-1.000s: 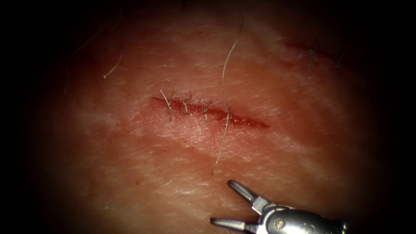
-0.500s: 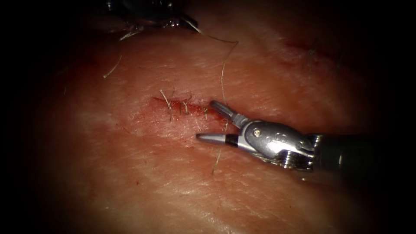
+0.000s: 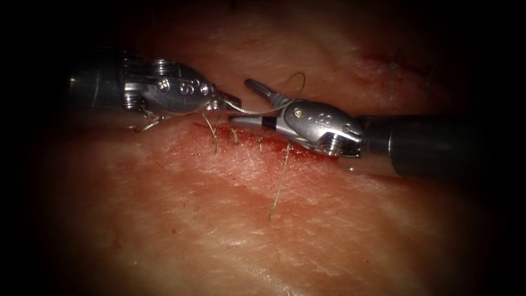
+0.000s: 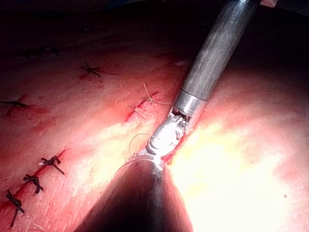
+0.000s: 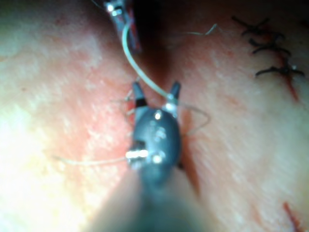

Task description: Wound Closure

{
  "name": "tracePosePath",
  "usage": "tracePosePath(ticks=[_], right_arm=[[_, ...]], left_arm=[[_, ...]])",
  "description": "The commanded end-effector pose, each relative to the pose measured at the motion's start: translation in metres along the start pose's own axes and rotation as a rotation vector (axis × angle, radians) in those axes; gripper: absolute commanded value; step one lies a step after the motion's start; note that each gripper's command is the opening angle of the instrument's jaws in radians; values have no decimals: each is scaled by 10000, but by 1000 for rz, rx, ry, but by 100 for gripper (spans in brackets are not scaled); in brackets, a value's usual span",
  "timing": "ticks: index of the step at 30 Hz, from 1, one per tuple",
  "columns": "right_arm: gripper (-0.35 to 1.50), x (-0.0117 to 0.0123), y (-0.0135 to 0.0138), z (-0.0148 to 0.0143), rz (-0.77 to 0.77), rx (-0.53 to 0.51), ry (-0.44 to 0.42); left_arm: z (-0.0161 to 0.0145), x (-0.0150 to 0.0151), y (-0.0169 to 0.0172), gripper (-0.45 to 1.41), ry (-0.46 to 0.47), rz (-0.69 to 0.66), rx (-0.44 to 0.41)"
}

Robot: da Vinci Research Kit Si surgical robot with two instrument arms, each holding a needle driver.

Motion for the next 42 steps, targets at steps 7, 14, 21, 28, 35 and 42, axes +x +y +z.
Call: tracePosePath(ticks=[7,14,21,28,35,42], right_arm=[[78,26,10,-9,82,66,141],[73,49,11,-16,106,71,159],[71,52,2,-17,105,179,205],[70,45,10,-16,129,350,261],[68,49,7,-13,133,458,306],[68,46,1,-9,120,590,293]], left_arm=[[26,-8,16,-45,-1,-9,-10],[35,-11,24,-45,0,-13,-12],[55,-12,20,-45,1,-10,-15],[72,-19,20,-45,-3,-7,-22],[84,-30,13,-45,-8,-13,-26],[90,-31,1,-45,-5,-16,-30]])
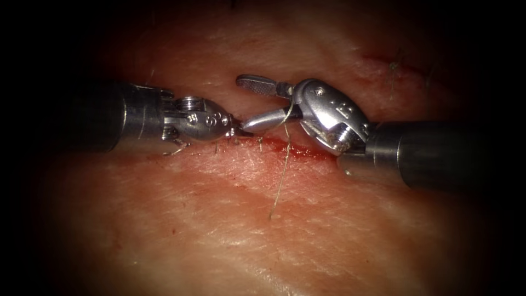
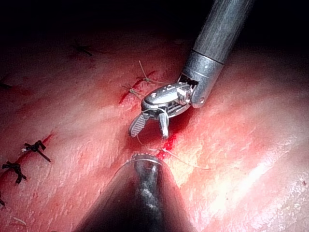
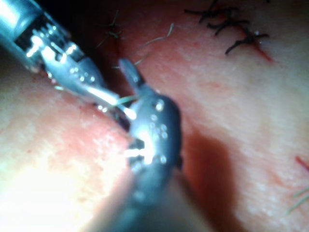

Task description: Wound Closure

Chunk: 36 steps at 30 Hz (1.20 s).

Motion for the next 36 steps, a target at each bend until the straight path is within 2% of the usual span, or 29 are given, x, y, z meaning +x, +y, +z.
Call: tracePosePath(ticks=[1,10,24,28,36], right_arm=[[68,-8,1,6,-5,37,-17],[68,-16,-11,9,-75,210,-92],[68,-32,-24,6,-179,446,-284],[70,-44,-33,4,-206,523,-370],[70,-78,-56,3,-232,655,-446]], left_arm=[[9,1,0,-45,1,2,-2],[25,-4,-10,-45,8,4,-8],[32,-11,-12,-45,3,12,-13],[34,-12,-9,-45,-5,15,-15],[34,-14,-1,-45,-11,18,-15]])
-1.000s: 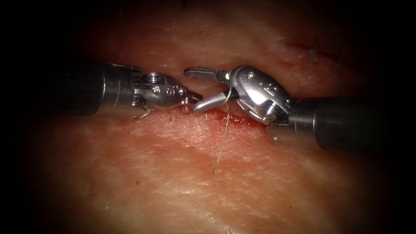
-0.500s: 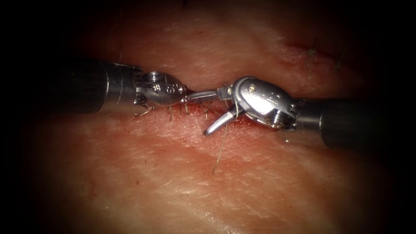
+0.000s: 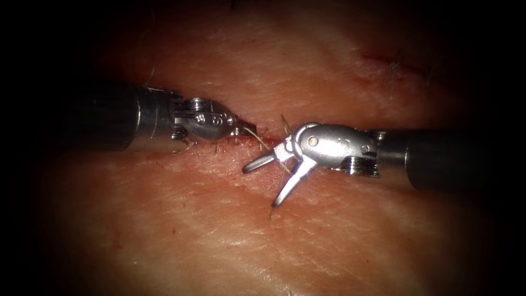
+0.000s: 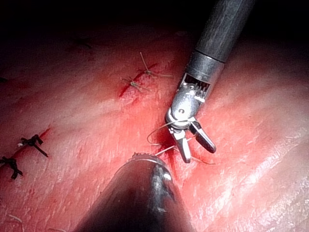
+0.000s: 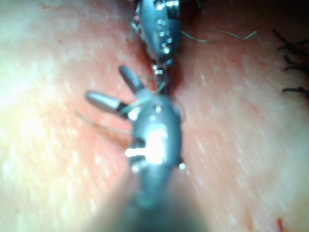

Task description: Wound Closure

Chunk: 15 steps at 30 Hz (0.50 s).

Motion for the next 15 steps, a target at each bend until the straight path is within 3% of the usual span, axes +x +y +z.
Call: tracePosePath(ticks=[1,5,12,15], right_arm=[[70,-10,-1,13,2,24,-14],[70,-25,-7,29,30,91,-110],[70,-41,-2,26,76,93,-175],[70,-53,-2,24,95,110,-249]], left_arm=[[7,1,2,-45,0,1,-1],[6,1,6,-45,-8,3,-5],[4,3,14,-45,-10,5,-7],[2,3,19,-45,-10,6,-9]])
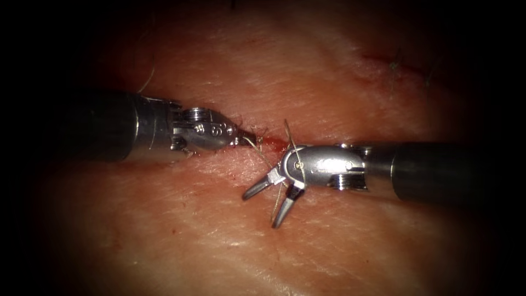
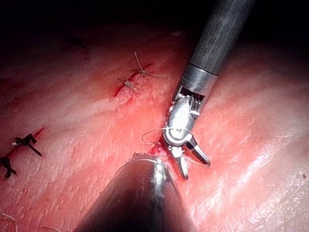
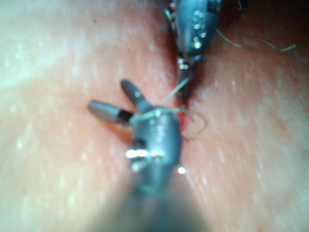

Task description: Wound Closure

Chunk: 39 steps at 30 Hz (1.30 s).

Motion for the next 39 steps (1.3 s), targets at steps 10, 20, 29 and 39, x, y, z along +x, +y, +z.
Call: tracePosePath(ticks=[10,20,29,39], right_arm=[[23,-12,3,10,34,42,-55],[4,-9,-11,15,33,108,-61],[-35,-8,-6,14,73,132,-93],[-35,-7,10,-38,110,-36,-88]], left_arm=[[4,-4,3,-45,0,5,-6],[6,-1,2,-45,-3,3,-6],[5,-1,4,-45,-3,4,-6],[-1,-4,21,-45,-2,10,-7]])
